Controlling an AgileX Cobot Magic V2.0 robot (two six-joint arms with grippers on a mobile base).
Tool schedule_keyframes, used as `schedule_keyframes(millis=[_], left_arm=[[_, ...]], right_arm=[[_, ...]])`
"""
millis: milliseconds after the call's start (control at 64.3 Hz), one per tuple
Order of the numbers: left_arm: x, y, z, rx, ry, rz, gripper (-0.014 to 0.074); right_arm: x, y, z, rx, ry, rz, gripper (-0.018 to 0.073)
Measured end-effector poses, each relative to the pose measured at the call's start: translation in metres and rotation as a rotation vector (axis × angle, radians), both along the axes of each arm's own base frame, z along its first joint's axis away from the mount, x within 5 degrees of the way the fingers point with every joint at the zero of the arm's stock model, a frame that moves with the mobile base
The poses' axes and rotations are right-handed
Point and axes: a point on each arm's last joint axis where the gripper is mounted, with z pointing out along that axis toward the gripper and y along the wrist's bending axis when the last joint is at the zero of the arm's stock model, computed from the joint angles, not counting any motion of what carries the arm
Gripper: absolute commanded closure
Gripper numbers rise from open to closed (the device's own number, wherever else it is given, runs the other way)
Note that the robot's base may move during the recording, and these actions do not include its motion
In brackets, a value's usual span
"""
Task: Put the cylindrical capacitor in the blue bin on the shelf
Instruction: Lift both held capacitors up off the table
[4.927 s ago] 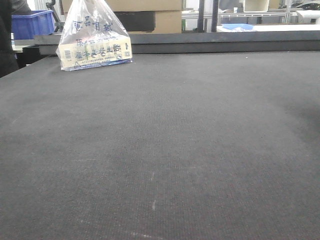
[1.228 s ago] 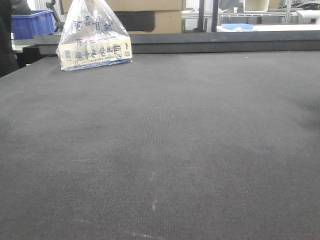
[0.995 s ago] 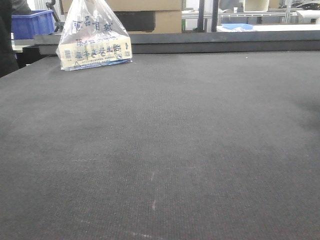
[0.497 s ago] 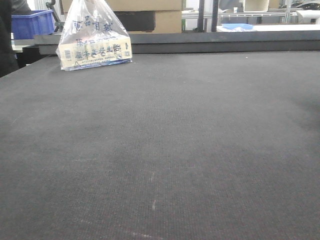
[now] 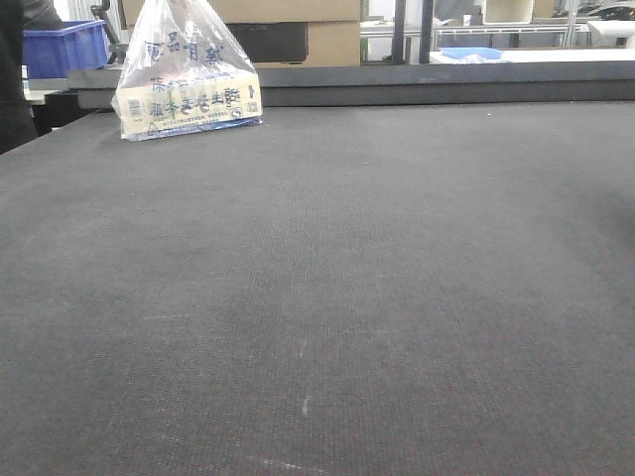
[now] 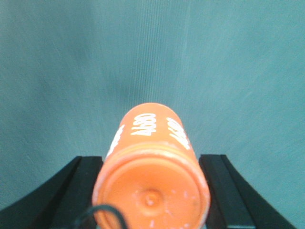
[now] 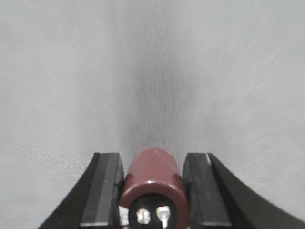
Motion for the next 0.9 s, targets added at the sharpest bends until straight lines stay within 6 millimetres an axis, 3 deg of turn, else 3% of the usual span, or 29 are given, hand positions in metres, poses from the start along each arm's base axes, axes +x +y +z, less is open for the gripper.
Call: schedule_keyframes(millis=[109, 295, 591, 902], left_arm=[[-0.011, -0.001, 0.020, 0.004, -0.117, -0.003, 0.0708], [-0.034, -0.002, 0.048, 0.014, -0.355, -0.012, 0.0708], [-0.089, -0.005, 0.049, 0.027, -0.668, -0.029, 0.0708], [-0.145, -0.008, 0.064, 0.039, -0.950, -0.036, 0.0708]], right_arm=[[-0.019, 0.008, 0.022, -0.005, -0.113, 0.025, 0.0721], [-0.047, 0.014, 0.036, 0.001, -0.305, 0.032, 0.0721], [-0.100, 0.012, 0.038, -0.003, -0.549, 0.003, 0.0721], [-0.150, 0.011, 0.063, -0.003, -0.791, -0.009, 0.0721]])
